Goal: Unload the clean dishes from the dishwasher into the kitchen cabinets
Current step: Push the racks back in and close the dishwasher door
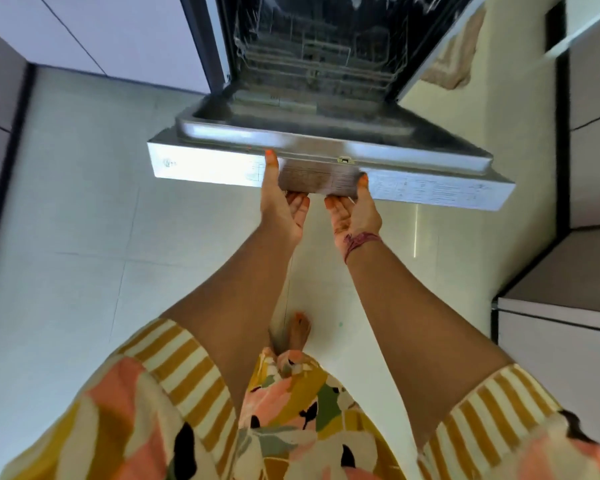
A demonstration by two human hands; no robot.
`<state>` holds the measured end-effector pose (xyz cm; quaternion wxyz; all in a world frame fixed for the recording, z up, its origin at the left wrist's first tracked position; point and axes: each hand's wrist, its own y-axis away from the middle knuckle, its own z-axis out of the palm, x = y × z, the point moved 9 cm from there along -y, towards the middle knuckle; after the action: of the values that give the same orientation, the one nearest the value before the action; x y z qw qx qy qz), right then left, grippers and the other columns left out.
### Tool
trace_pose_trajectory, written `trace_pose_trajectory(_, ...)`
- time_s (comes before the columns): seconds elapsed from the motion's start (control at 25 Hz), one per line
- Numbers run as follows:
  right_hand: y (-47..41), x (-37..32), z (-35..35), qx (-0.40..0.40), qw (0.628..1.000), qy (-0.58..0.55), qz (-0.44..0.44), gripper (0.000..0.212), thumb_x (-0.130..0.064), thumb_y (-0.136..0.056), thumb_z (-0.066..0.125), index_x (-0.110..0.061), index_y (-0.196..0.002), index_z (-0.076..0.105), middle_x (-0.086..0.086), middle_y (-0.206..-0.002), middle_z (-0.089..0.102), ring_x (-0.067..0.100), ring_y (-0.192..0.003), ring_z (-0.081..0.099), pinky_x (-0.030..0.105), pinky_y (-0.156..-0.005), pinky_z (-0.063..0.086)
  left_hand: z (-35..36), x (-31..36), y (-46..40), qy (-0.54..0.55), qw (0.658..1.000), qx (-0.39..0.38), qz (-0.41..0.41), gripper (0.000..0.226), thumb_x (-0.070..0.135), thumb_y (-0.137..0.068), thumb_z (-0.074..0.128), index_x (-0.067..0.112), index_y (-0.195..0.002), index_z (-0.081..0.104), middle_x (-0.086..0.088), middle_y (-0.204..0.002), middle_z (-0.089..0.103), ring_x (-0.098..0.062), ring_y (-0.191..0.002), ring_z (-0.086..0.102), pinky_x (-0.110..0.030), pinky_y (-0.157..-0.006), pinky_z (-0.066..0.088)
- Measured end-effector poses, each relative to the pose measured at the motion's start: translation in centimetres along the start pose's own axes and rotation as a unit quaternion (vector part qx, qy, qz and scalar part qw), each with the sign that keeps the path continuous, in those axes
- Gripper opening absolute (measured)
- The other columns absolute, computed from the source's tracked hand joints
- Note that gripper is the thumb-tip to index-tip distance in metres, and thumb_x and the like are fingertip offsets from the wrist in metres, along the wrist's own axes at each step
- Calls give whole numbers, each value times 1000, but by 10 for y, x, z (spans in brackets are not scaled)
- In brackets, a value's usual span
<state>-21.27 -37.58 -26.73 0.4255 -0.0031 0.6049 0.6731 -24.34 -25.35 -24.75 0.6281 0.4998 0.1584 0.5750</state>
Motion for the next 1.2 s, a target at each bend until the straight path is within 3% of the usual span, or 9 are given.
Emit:
trace_pose_trajectory(0.16, 9, -72, 71, -47, 996, 50, -51, 32, -36, -89, 63, -6, -99, 57, 22, -113, 65, 26, -90, 68, 33, -77, 57, 69, 68, 13, 18, 999, -22, 46, 80, 57, -82, 62, 10, -141, 36, -14, -135, 52, -26, -121, 54, -37, -107, 41)
trace_pose_trajectory(0.32, 4, -136, 134, -45, 992, 83, -78, 35, -18, -93, 60, 3, -120, 53, 24, -112, 65, 31, -88, 69, 37, -75, 59, 134, 124, 6, 30, 998, -19, 61, 66, 53, -79, 68, 10, -125, 47, -9, -112, 62, -22, -102, 61, -34, -98, 49)
trace_pose_trajectory(0.44, -3, -175, 180, -50, 989, 114, -77, 22, -11, -98, 50, 4, -112, 55, 21, -102, 68, 25, -71, 67, 36, -74, 57, 176, 163, -7, 20, 998, -21, 59, 66, 59, -77, 67, 9, -118, 52, -8, -104, 64, -21, -94, 62, -33, -94, 51)
trace_pose_trajectory(0.56, -11, -215, 228, -44, 990, 102, -91, 25, -25, -98, 50, -2, -106, 53, 23, -108, 67, 26, -72, 67, 37, -73, 57, 224, 206, -15, 28, 997, -25, 66, 67, 61, -76, 66, 8, -116, 56, -9, -101, 66, -22, -89, 64, -36, -91, 54)
trace_pose_trajectory(0.68, -16, -248, 280, -61, 988, 106, -100, 45, -54, -86, 59, -10, -93, 54, 19, -106, 69, 30, -86, 70, 43, -79, 59, 266, 244, -17, 31, 996, -25, 79, 52, 58, -78, 66, 11, -96, 56, -6, -84, 63, -20, -76, 62, -36, -84, 56)
trace_pose_trajectory(0.76, -23, -267, 311, -68, 985, 120, -100, 52, -64, -75, 64, -14, -86, 54, 16, -112, 67, 31, -97, 67, 49, -85, 55, 294, 263, -26, 11, 996, -21, 89, 62, 60, -76, 66, 10, -111, 57, -5, -93, 62, -21, -80, 61, -36, -81, 56)
trace_pose_trajectory(0.88, -37, -284, 340, -46, 987, 122, -95, 62, -63, -66, 73, -12, -96, 54, 11, -115, 62, 32, -93, 65, 48, -81, 57, 315, 283, -42, -19, 996, 34, 77, 80, 62, -71, 70, 12, -129, 48, -5, -112, 53, -25, -101, 54, -42, -97, 49)
trace_pose_trajectory(1.04, -53, -293, 351, -34, 990, 115, -79, 37, -41, -79, 74, -11, -83, 51, 10, -99, 60, 29, -78, 62, 49, -81, 57, 324, 296, -66, -12, 997, 50, 61, 61, 49, -79, 70, 11, -123, 51, -4, -94, 56, -21, -78, 55, -39, -82, 54)
trace_pose_trajectory(1.2, -60, -291, 352, -32, 996, 60, -58, 53, -31, -78, 77, -6, -118, 51, 16, -118, 59, 34, -101, 62, 50, -82, 56, 319, 297, -79, -21, 998, 45, 25, 54, 37, -79, 75, 10, -120, 52, -9, -113, 59, -25, -102, 58, -42, -91, 52)
